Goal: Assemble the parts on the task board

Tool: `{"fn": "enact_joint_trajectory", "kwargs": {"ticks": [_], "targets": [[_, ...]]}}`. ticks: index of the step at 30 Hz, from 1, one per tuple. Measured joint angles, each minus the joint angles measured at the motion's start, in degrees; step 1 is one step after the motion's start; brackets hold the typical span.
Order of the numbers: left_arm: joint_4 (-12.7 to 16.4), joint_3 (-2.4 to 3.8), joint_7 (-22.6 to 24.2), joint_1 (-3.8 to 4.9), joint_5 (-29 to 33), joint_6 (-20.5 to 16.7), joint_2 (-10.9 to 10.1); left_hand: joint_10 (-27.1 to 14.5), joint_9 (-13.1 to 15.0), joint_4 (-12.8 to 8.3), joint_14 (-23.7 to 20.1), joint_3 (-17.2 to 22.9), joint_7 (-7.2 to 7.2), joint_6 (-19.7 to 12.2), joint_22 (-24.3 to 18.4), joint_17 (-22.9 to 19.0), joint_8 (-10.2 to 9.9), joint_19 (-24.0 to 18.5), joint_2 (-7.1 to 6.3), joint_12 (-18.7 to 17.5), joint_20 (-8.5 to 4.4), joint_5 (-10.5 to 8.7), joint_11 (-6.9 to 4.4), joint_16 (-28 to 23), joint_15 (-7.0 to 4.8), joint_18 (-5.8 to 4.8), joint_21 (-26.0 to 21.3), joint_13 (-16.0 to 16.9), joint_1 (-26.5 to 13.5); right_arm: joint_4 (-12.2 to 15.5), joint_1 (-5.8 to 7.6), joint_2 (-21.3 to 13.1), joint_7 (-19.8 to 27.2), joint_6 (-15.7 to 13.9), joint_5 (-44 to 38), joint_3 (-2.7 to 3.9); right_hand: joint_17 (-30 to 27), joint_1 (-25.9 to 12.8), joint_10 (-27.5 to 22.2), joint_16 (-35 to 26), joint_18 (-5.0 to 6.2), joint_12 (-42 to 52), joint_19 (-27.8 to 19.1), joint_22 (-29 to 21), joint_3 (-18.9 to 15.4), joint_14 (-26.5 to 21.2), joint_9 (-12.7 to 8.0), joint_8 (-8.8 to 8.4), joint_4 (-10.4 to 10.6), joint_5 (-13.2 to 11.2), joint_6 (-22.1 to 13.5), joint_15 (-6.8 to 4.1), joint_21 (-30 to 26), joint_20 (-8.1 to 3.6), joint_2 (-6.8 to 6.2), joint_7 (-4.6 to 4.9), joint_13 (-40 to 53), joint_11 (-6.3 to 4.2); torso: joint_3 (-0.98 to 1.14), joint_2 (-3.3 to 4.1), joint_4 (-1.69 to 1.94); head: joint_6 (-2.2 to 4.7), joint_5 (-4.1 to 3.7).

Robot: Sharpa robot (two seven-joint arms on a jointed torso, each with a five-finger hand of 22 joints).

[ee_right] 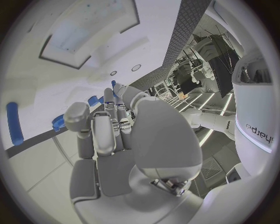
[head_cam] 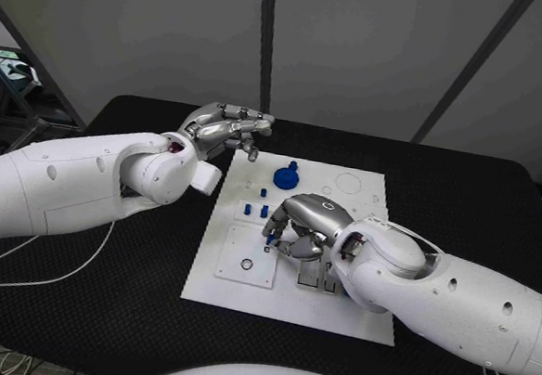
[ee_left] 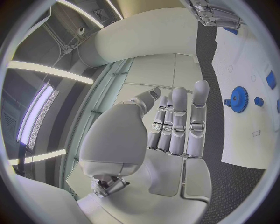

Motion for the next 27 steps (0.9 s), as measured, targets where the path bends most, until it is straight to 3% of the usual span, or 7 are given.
{"fn": "enact_joint_trajectory", "kwargs": {"ticks": [27], "targets": [[-0.2,0.00,-0.2,0.00,0.0,0.1,0.3,0.0,0.0,0.2,0.0,-0.2,0.00,0.0,-0.1,-0.1,0.0,0.0,0.00,0.0,0.00,0.03,0.00,0.0,0.00,0.00,-0.4,0.0,0.0,-1.2,-0.84,0.8,-0.4,2.4,-0.4,0.05,0.0,0.0,0.0,0.0,0.00,0.0,0.0,0.0,0.0,0.0,0.0,-0.34,0.0,-0.2,-0.1,0.00,0.0,0.00,-0.01,0.10,0.0,0.00,0.00,0.04,0.03,0.04,0.30]]}}
